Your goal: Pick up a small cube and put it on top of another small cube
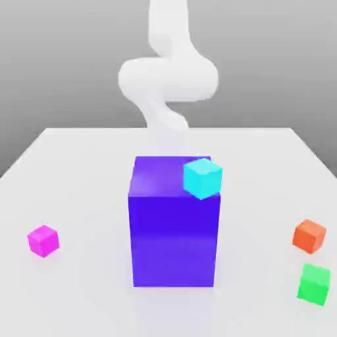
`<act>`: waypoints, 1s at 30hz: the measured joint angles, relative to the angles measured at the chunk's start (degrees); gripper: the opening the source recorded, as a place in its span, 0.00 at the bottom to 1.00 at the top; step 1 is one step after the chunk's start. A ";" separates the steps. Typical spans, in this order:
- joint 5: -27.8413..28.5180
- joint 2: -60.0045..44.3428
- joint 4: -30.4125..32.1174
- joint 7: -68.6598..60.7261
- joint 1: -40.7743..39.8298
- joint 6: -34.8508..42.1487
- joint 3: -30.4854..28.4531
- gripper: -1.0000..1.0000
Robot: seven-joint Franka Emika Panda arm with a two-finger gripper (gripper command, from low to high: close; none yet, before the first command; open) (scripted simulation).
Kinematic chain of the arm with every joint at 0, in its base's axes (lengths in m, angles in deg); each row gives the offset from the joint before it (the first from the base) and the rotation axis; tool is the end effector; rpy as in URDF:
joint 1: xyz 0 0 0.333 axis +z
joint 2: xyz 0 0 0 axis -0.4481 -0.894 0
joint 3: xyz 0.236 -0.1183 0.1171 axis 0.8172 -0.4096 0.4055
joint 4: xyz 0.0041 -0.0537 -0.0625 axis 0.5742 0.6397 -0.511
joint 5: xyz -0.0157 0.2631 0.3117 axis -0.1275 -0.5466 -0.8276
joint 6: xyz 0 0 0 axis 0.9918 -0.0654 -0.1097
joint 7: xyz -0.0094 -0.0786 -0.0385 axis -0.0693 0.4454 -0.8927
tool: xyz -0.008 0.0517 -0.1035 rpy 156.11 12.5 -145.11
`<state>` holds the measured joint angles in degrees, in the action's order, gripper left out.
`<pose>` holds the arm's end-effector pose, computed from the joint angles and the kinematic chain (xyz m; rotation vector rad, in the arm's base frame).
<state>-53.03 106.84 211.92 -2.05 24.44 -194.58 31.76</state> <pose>0.4193 -0.0364 0.6331 -2.4803 1.1311 -0.9571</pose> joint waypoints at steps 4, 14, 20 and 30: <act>1.79 -8.60 4.41 -1.41 -3.72 -5.26 -4.30 0.50; 2.03 -29.08 14.96 -7.69 -11.98 -17.83 -16.56 0.50; -5.01 -42.19 21.27 -16.58 -18.56 -25.34 -21.41 0.50; -22.36 -58.97 20.01 -30.71 -31.46 -37.00 -7.48 0.00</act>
<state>-75.38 47.87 231.93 -32.76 -7.02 -231.58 24.27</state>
